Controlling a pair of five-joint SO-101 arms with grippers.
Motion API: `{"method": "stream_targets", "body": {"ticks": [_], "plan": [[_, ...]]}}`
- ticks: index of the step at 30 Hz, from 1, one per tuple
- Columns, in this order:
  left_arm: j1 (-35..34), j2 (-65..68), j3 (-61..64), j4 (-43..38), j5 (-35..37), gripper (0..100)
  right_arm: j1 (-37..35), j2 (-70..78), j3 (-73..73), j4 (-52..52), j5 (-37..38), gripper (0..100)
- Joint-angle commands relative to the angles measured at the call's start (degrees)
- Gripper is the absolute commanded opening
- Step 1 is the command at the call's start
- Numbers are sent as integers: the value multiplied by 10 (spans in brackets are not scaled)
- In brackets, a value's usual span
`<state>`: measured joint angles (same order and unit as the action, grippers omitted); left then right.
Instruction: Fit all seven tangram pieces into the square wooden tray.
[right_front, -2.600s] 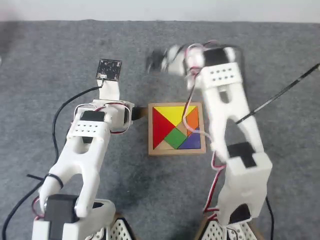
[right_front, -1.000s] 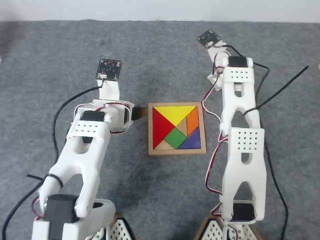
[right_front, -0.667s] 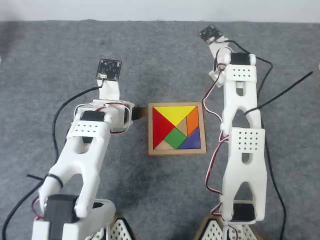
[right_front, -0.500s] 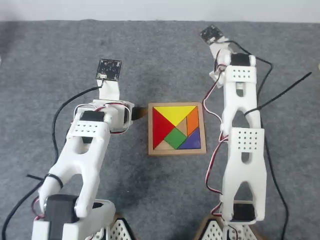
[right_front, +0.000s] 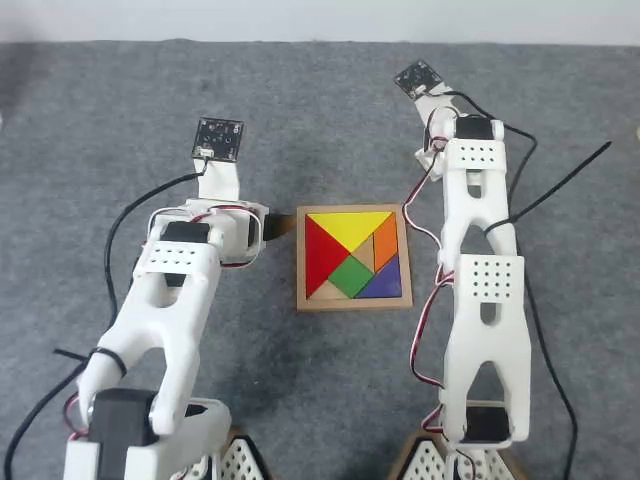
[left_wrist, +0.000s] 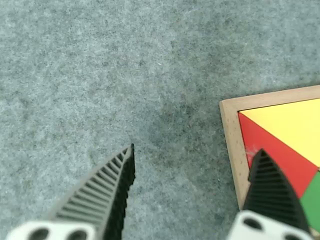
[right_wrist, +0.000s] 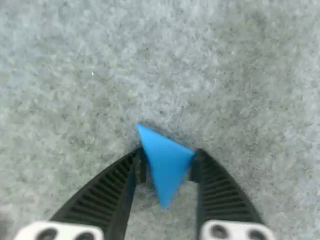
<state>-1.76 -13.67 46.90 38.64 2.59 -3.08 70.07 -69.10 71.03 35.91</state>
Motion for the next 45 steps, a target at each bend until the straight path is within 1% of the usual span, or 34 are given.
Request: {"method": "stream_targets", "body": {"ticks": [1,3,5,8,11,14,15,17,20,24,27,29,31,35,38,42,45], "plan": [[-2,-4,-2,-11,-7,346,-6,-5,-23,-4,-1,27],[-2,-4,-2,-11,-7,346,-6,-9,-24,13,-1,29],[-2,-4,-2,-11,-7,346,-6,-14,-40,37,-1,7],[-2,-4,-3,-11,-7,346,-7,-22,-84,102,-1,9],[-2,-4,-3,-11,-7,346,-7,-29,-159,177,-6,8],[-2,-4,-3,-11,-7,346,-11,-31,-264,257,4,8],[-2,-4,-3,-11,-7,346,-20,-34,-280,282,27,8],[-2,-4,-3,-11,-7,346,-45,-55,-258,323,101,8],[-2,-4,-3,-11,-7,346,-72,-74,-227,319,113,8],[-2,-4,-3,-11,-7,346,-122,-83,-222,320,111,8],[-2,-4,-3,-12,-8,346,-150,-122,-200,324,107,8],[-2,-4,-3,-12,-8,346,-159,-176,-132,325,77,8],[-2,-4,-4,-12,-8,346,-160,-255,-2,323,58,8],[-2,-4,-4,-12,-8,346,-188,-425,280,318,69,9],[-2,-4,-4,-12,-8,346,-246,-545,435,306,105,9],[-2,-4,-4,-12,-8,346,-311,-662,609,222,105,9],[-2,-4,-4,-12,-8,346,-338,-686,737,134,70,9]]}}
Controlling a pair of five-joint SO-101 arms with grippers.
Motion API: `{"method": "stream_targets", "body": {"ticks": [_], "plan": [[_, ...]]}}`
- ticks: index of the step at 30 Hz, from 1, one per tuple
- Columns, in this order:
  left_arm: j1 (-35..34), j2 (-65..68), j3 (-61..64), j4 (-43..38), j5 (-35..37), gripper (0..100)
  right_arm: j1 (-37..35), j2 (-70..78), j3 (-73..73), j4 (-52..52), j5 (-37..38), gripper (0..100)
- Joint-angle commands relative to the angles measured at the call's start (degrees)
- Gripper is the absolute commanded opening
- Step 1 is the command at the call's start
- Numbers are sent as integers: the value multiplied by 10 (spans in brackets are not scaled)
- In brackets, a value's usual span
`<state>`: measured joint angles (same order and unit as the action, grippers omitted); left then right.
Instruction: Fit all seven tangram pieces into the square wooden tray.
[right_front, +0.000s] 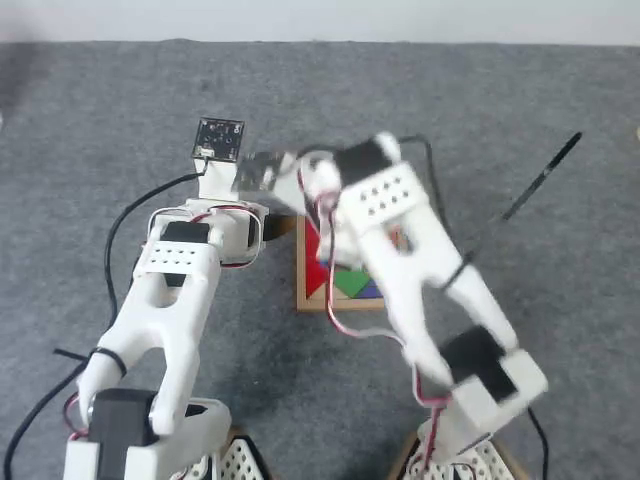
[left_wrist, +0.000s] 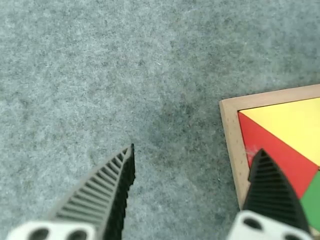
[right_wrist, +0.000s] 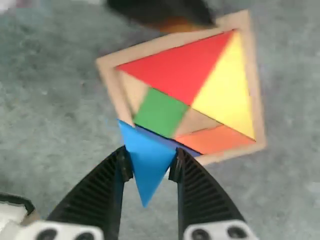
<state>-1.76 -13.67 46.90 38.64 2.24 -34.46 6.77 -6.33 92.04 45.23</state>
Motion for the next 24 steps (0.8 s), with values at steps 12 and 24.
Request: {"method": "stream_targets", "body": {"ticks": [12,24], "plan": [[-2,-4,-3,-12,-4,346,-28,-51,263,-300,-59,9],[-218,-6,-127,57,55,348,-34,-53,333,-387,-81,9]]}}
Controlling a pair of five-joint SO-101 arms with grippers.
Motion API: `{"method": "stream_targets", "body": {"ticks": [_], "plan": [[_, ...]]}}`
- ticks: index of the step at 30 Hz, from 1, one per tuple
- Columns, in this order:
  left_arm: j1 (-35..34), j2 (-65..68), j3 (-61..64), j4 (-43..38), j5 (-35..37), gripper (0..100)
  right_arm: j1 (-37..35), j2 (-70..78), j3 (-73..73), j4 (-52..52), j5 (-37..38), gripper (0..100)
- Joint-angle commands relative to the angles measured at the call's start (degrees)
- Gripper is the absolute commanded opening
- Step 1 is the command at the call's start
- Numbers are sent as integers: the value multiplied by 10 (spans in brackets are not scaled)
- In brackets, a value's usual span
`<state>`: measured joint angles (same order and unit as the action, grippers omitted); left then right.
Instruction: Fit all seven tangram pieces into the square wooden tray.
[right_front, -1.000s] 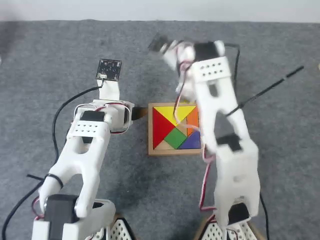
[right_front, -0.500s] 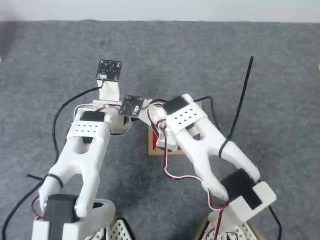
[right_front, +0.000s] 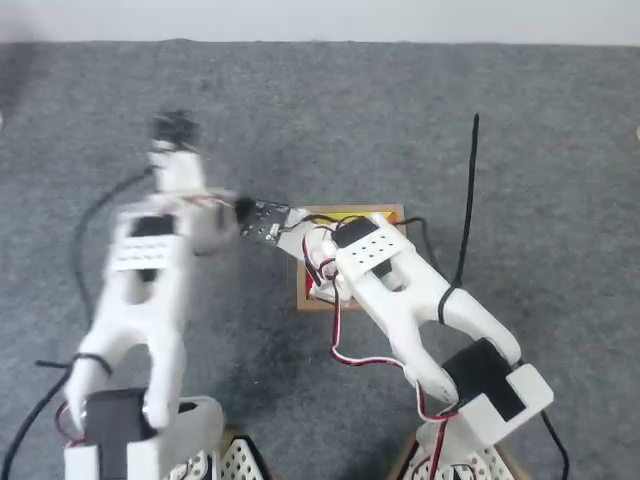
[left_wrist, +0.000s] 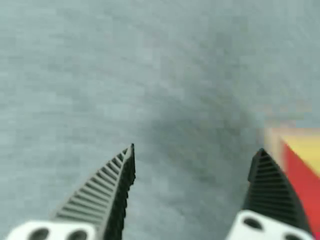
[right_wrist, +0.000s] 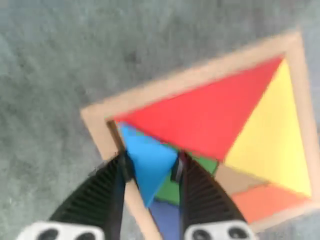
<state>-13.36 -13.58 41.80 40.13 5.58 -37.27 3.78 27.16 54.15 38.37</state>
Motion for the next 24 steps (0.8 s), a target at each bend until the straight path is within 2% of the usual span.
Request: {"method": "stream_targets", "body": {"ticks": [1,5,11,20,24], "plan": [[-126,-4,-94,61,20,348,-5,-25,-2,-8,-12,9],[-156,-3,-88,96,-41,348,-5,-24,-2,-13,-11,9],[-160,0,-70,106,-41,348,-7,-21,21,-54,-11,9],[-161,1,-73,108,-41,348,-21,-22,36,-54,-10,9],[-161,1,-73,108,-41,348,-18,-22,36,-25,29,9]]}}
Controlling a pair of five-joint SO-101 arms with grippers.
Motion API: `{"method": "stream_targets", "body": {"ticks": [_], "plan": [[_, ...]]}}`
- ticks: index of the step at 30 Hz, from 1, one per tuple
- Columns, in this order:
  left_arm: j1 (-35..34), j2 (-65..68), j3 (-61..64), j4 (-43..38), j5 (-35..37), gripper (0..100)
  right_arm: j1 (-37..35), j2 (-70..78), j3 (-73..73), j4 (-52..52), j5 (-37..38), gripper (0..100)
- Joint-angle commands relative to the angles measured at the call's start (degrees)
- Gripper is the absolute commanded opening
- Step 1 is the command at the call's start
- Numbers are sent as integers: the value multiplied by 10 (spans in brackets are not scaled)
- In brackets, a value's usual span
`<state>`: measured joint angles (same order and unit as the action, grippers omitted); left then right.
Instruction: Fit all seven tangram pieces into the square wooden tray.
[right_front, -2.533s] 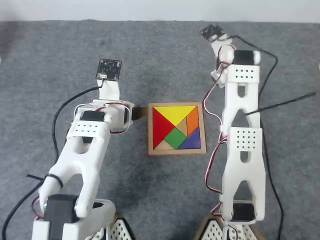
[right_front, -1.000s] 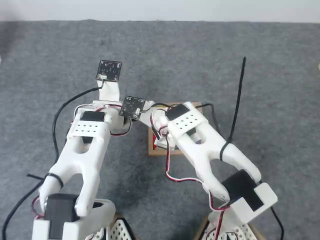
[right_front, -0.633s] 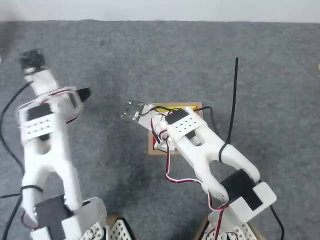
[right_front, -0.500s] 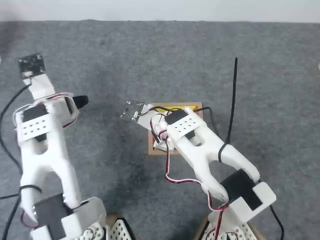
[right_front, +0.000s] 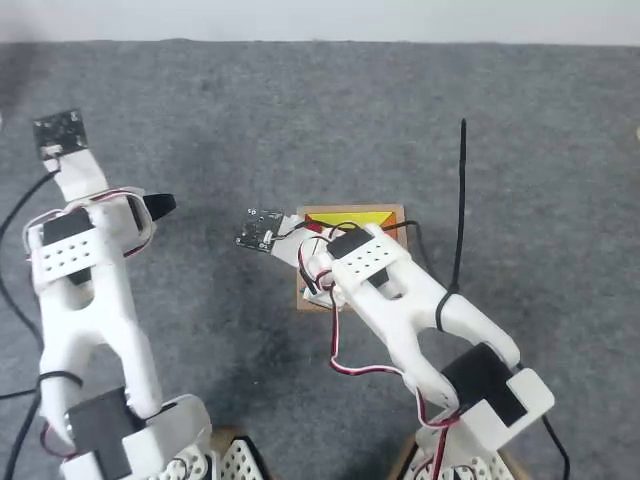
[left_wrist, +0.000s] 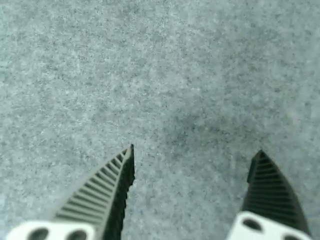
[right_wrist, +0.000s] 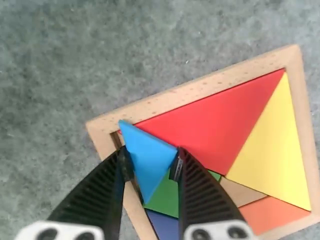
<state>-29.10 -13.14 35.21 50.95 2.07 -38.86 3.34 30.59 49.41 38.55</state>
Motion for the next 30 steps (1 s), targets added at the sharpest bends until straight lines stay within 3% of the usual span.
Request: {"method": "stream_targets", "body": {"ticks": [1,13,21,30], "plan": [[-4,-4,-7,0,-6,348,-1,-19,2,26,29,9],[-4,-4,-7,1,-6,348,-2,-22,1,29,28,17],[-4,-4,-7,0,-7,348,-4,-22,-2,29,29,237],[-4,-4,-7,0,-7,348,-5,-29,-6,29,29,246]]}}
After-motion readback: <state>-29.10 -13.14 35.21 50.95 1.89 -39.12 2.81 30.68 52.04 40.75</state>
